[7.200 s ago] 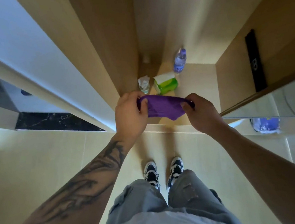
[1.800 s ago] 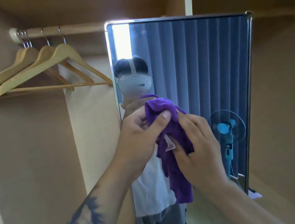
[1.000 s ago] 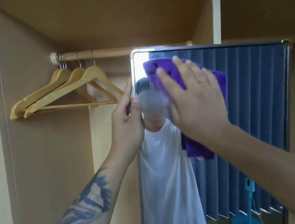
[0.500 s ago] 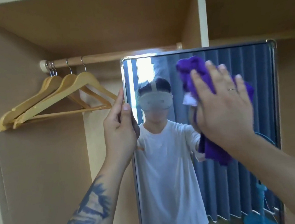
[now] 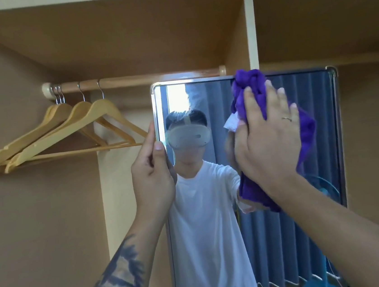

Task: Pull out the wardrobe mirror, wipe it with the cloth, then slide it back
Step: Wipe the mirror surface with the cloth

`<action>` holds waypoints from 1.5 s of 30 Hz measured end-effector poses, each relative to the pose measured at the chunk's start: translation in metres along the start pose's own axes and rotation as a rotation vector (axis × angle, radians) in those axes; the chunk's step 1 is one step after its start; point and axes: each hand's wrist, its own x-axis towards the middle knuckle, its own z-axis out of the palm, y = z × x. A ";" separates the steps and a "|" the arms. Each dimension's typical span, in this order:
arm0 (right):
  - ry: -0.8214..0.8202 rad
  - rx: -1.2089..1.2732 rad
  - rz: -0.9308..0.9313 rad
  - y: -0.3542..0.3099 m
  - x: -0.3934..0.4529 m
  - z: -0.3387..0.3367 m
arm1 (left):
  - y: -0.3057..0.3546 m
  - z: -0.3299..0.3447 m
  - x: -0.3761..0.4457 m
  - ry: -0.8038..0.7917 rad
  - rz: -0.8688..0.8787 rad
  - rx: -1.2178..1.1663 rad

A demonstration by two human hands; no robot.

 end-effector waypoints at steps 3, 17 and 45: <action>-0.027 -0.008 -0.168 -0.048 0.004 0.008 | 0.005 0.000 0.001 -0.015 -0.060 -0.089; -0.121 -0.062 -0.470 -0.001 -0.008 0.007 | 0.000 0.005 -0.004 0.015 0.098 0.050; -0.087 -0.021 -0.311 -0.012 -0.045 0.015 | -0.007 0.011 -0.018 0.089 -0.095 -0.043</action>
